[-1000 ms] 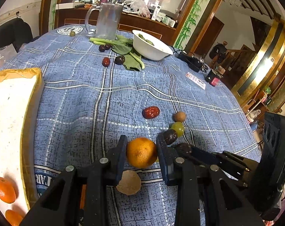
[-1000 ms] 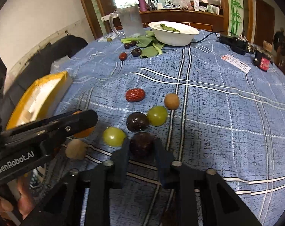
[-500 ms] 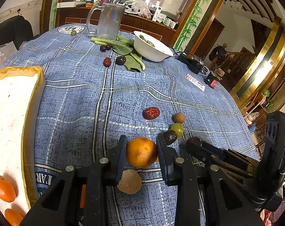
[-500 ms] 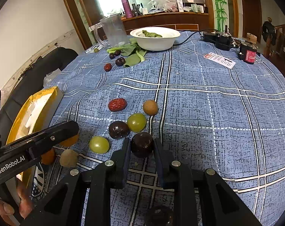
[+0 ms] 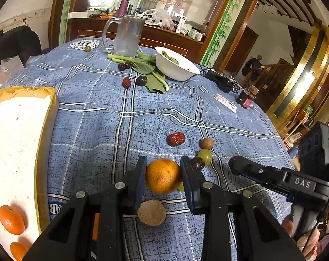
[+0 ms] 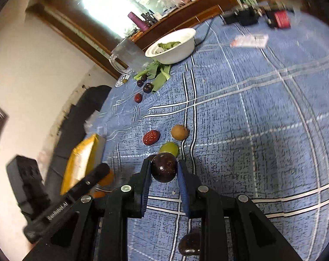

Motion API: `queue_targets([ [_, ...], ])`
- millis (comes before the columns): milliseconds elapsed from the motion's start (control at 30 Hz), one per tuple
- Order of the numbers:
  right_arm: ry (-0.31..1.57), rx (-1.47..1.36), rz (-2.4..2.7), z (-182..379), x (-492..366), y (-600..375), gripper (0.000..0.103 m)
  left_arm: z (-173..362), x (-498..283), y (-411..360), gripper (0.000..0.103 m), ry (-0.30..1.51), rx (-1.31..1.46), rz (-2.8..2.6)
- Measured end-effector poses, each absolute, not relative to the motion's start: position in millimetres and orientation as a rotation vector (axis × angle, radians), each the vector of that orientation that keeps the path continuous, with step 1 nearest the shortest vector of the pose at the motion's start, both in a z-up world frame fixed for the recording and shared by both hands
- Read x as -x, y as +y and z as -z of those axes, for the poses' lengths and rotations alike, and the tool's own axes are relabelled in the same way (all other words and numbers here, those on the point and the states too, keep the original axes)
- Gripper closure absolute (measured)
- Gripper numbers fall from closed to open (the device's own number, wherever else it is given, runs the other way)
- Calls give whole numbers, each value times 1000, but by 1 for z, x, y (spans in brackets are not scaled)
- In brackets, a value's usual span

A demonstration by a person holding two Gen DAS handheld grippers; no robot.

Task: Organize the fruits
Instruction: 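Hold the tangerine in the left tool while the right tool lifts the dark plum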

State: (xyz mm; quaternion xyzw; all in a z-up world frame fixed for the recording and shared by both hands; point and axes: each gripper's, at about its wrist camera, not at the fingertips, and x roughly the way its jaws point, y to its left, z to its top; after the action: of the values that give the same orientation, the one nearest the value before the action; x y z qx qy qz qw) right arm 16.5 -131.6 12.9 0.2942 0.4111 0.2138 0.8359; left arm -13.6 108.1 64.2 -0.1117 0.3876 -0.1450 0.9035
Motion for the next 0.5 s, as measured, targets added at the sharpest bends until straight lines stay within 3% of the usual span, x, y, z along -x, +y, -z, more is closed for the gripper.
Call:
queue_targets([
  [500,861,-549,-384,-15,-14,-122,77,-65,14,111,73,797,256,308],
])
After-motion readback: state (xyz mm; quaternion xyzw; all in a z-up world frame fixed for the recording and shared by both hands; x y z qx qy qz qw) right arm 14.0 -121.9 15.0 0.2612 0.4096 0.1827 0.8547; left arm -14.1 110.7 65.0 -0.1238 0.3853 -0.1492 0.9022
